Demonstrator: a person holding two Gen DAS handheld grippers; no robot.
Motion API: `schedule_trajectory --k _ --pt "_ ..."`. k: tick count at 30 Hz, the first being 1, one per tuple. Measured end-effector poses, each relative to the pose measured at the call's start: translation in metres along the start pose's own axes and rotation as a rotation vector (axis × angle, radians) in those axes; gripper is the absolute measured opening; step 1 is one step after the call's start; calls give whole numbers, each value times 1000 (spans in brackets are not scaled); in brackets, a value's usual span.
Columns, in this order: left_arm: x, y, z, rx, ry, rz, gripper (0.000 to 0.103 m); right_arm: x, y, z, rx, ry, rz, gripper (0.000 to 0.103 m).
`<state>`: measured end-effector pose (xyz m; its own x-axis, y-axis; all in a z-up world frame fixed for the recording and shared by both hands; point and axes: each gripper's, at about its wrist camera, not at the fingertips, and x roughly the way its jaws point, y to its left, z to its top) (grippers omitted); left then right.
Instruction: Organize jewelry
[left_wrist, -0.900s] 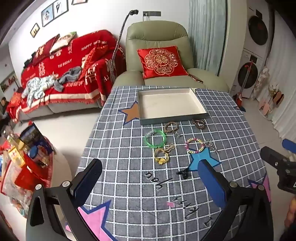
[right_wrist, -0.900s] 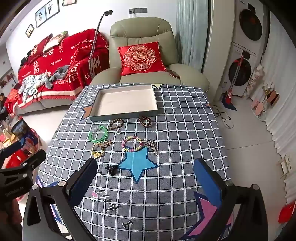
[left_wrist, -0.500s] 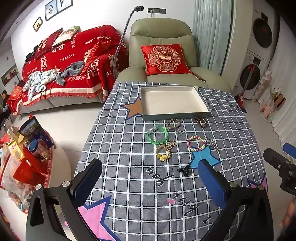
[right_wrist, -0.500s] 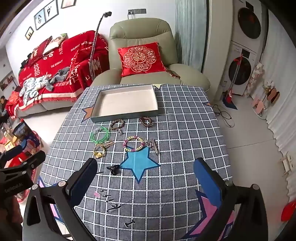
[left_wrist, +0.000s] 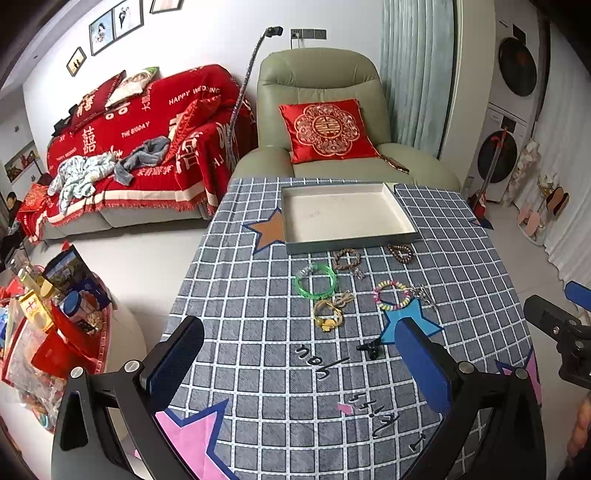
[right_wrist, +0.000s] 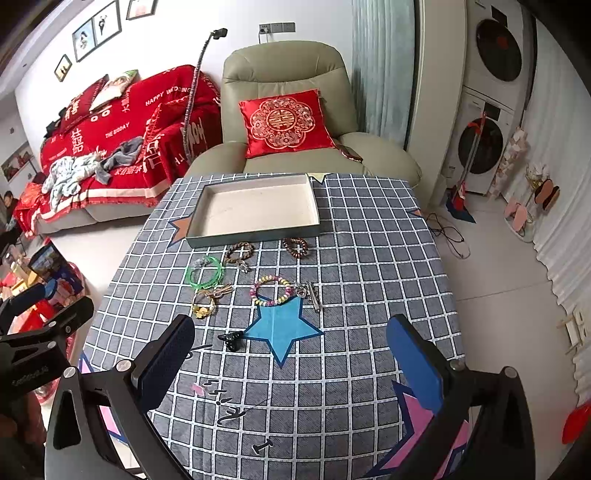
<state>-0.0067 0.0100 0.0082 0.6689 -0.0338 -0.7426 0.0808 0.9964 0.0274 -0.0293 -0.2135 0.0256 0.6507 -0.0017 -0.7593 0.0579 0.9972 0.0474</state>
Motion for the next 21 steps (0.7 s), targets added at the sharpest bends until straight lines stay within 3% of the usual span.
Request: schedule_trajectory --k 21 --pt "-3 7 0 -19 -26 2 103 -5 5 1 -6 -23 8 103"
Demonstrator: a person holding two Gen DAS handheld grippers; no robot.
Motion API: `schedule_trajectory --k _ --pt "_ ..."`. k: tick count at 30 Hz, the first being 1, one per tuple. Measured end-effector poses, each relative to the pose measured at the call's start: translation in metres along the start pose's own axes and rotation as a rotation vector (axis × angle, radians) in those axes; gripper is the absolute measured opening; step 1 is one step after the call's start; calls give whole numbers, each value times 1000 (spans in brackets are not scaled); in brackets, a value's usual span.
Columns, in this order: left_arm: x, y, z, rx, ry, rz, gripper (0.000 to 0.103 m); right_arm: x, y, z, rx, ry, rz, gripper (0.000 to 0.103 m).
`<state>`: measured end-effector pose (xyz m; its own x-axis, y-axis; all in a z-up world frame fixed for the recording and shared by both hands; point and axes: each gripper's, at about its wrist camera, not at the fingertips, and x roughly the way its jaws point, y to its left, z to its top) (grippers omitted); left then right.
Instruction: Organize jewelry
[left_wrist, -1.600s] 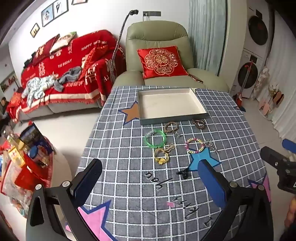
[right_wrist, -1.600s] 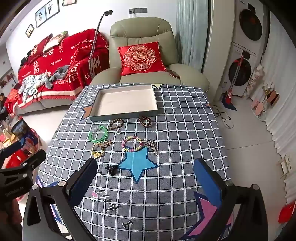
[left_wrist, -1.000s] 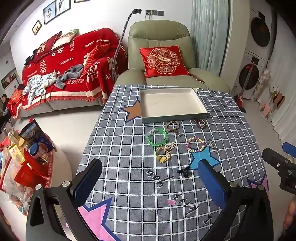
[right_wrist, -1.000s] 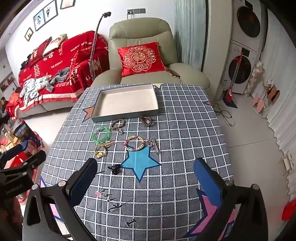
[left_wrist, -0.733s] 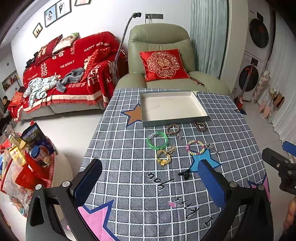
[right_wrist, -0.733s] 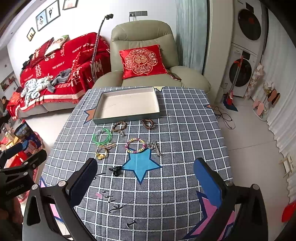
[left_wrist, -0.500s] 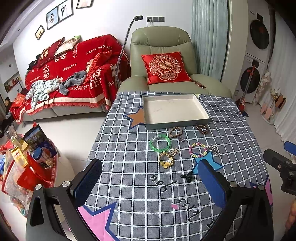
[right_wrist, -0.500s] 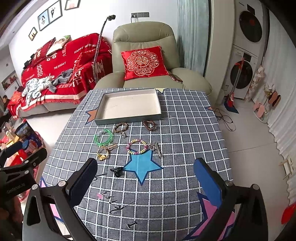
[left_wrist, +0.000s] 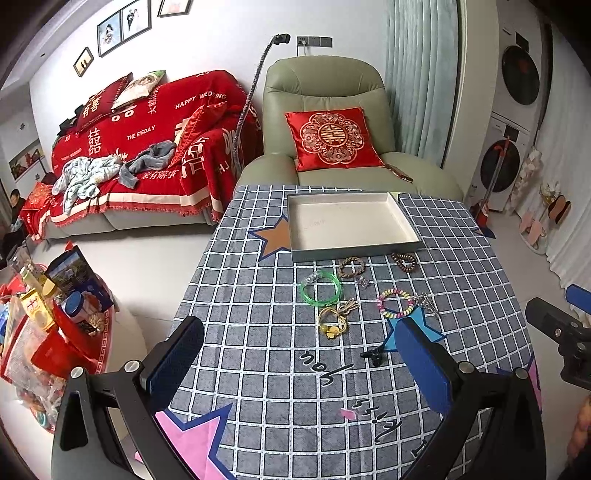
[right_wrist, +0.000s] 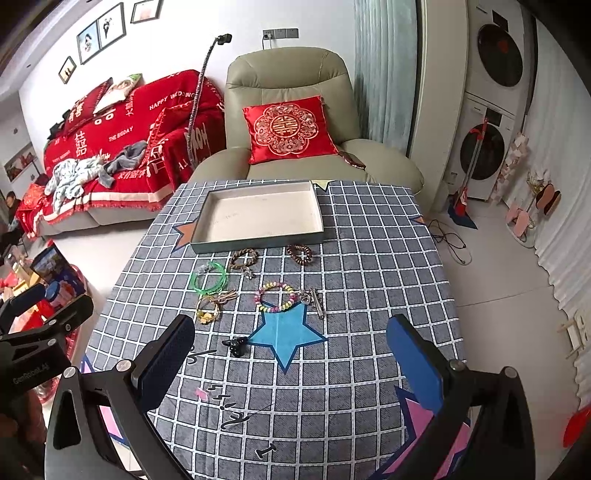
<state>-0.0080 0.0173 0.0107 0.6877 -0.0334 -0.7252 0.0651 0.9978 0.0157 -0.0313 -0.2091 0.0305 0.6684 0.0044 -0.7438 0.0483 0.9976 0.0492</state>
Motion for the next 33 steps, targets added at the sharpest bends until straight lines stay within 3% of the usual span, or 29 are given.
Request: schedule_trajectory --k 33 --pt "3 2 -1 -4 8 4 103 0 2 1 -4 5 6 103"
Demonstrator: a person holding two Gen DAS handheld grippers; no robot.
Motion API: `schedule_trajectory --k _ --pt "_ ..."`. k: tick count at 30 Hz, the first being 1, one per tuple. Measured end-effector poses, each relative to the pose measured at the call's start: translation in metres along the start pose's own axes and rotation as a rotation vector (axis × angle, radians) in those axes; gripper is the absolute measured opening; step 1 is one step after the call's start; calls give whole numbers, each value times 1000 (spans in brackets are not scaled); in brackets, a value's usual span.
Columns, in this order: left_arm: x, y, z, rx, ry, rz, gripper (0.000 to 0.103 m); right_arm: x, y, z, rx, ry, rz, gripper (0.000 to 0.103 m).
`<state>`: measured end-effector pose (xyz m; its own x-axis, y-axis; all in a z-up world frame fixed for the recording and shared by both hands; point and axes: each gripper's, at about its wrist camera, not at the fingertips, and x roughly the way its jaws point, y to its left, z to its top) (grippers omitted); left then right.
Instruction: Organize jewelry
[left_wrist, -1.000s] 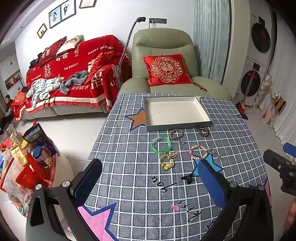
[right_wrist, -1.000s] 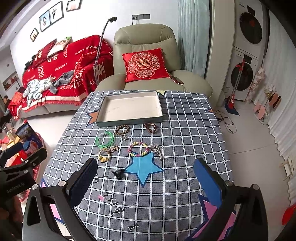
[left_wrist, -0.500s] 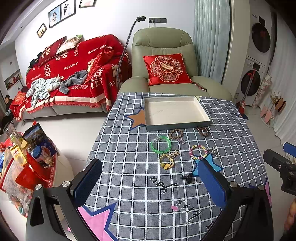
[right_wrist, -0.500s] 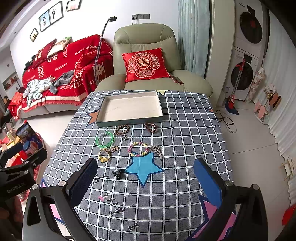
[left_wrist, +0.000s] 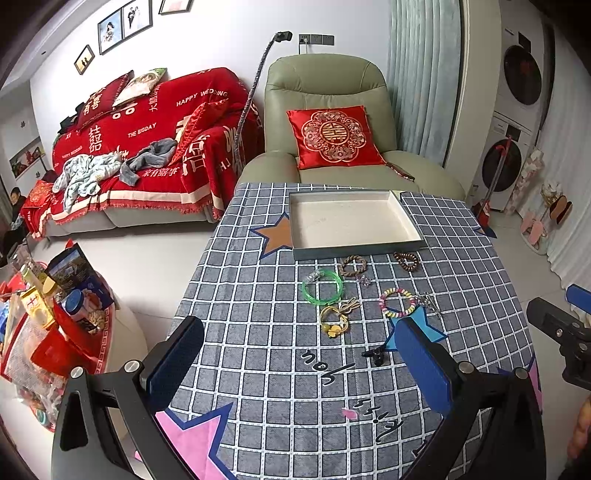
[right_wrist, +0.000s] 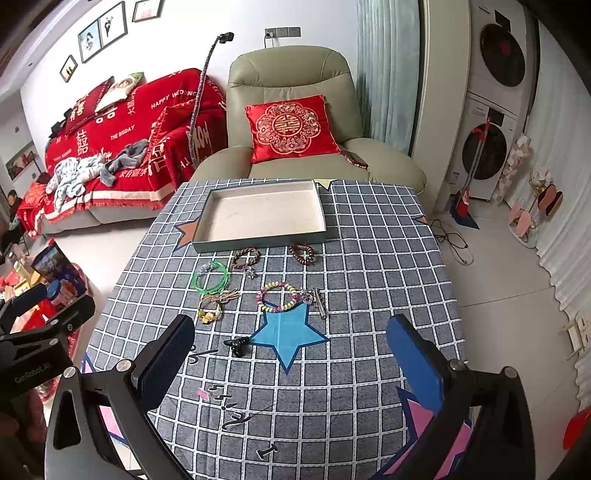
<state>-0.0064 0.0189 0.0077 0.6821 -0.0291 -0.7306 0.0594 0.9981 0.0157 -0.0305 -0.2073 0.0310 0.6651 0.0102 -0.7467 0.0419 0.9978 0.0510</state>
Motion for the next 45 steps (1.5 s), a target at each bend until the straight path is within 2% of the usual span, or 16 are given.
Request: schedule_trajectory --k 45 --pt "8 4 -4 -1 16 3 103 10 4 -6 1 27 0 103"
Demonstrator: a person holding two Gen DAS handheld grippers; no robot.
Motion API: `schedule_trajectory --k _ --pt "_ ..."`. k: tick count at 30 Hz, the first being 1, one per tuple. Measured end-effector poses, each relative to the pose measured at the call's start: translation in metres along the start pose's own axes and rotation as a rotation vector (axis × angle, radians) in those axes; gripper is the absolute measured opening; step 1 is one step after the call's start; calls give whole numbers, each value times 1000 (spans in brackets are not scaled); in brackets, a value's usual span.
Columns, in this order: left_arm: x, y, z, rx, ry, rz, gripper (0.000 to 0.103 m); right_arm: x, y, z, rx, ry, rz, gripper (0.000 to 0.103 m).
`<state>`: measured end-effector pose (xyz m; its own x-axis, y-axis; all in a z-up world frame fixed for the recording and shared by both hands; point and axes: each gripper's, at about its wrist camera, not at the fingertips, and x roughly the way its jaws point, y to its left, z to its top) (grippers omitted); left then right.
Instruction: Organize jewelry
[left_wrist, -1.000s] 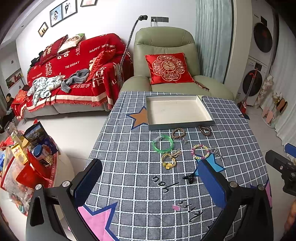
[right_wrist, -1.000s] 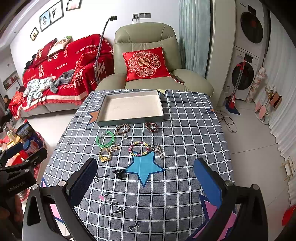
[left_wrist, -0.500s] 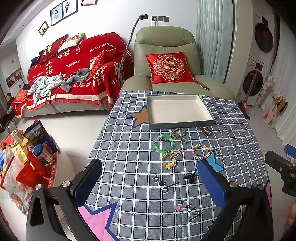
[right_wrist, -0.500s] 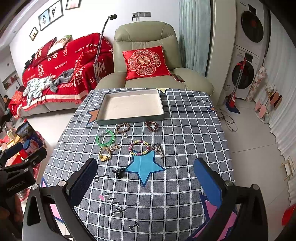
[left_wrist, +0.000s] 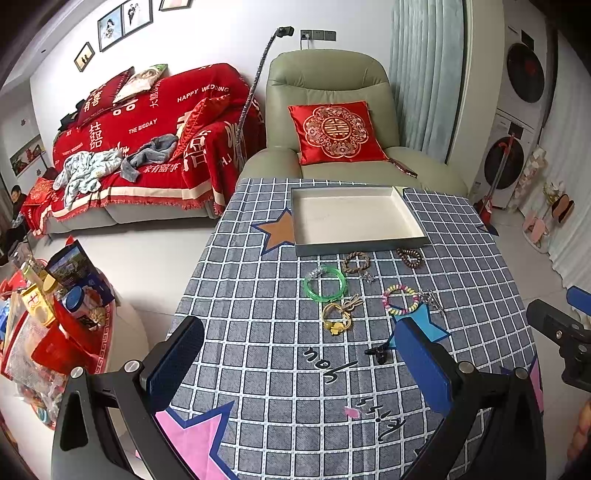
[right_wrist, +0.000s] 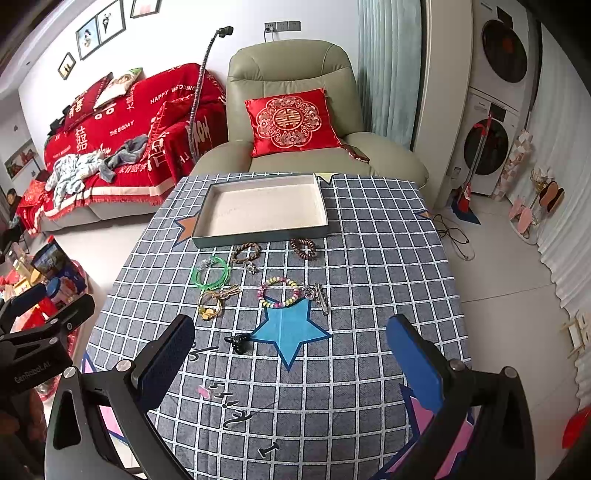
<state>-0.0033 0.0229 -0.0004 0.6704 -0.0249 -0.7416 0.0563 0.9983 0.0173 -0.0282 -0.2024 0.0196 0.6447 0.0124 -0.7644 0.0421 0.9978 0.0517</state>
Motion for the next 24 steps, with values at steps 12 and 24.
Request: schedule_trajectory --k 12,24 --pt "1 -1 2 -3 10 -3 103 4 -1 0 0 8 -3 103" --pt "12 6 2 -6 40 -17 103 11 2 0 11 41 -23 103"
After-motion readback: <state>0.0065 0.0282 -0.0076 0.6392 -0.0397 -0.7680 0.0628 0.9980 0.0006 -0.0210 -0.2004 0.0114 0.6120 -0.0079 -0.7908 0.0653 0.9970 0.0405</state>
